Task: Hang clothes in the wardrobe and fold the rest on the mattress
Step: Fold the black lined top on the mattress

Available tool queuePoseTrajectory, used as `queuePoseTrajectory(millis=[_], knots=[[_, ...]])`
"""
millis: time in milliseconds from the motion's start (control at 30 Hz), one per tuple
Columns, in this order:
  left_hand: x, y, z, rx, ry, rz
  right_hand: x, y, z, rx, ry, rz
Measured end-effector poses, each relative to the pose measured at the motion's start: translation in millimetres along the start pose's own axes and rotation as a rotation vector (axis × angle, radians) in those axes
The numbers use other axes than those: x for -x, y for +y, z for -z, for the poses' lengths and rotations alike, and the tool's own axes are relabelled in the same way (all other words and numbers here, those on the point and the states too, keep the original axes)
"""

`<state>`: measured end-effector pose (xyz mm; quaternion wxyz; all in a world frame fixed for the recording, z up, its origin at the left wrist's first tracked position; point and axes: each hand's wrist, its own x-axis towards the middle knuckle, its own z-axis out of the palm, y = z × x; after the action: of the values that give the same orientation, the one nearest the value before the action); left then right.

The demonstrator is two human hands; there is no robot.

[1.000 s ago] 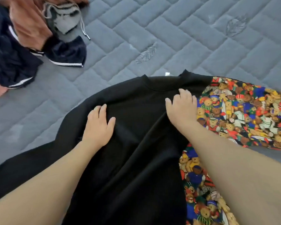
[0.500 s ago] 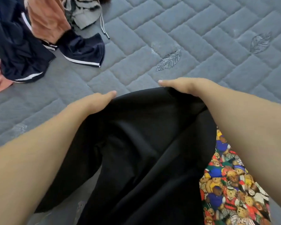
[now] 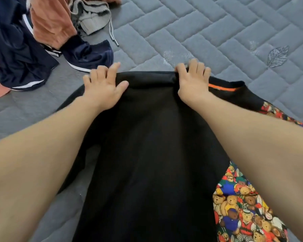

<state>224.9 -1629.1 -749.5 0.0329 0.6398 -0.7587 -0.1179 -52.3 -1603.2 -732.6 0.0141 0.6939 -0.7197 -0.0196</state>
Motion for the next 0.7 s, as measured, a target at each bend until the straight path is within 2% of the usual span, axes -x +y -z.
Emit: queuePoseTrajectory(millis=[100, 200, 267, 333, 400, 500, 567, 633, 700], knots=[[44.8, -11.5, -35.4, -0.026, -0.149, 0.08, 42.9, -28.6, -22.8, 0.063, -0.053, 0.064], [107.0, -69.0, -55.0, -0.019, -0.336, 0.309, 81.9, -83.4, -44.0, -0.082, -0.306, 0.146], [138.4, -114.1, -51.1, 0.038, -0.323, 0.554, 87.1, -119.7, -51.7, -0.162, -0.389, 0.172], [158.5, -158.8, -34.4, 0.167, -0.239, 0.789, 76.1, -152.8, -50.3, -0.209, -0.34, 0.195], [175.9, -199.1, -17.2, 0.183, -0.26, 0.782, 60.3, -184.4, -43.5, -0.238, -0.237, 0.212], [196.5, -223.9, 3.8, 0.176, -0.44, 0.666, 42.1, -221.7, -33.7, -0.272, -0.047, 0.23], [198.5, -229.4, 13.2, 0.209, -0.517, 0.606, 32.2, -236.7, -30.1, -0.333, -0.021, 0.263], [182.3, -242.9, 32.2, 0.136, -0.384, 0.565, 23.5, -249.0, -27.6, -0.407, -0.166, 0.268], [153.0, -265.4, 64.5, -0.05, -0.086, 0.596, 19.7, -255.6, -30.1, -0.353, -0.278, 0.281]])
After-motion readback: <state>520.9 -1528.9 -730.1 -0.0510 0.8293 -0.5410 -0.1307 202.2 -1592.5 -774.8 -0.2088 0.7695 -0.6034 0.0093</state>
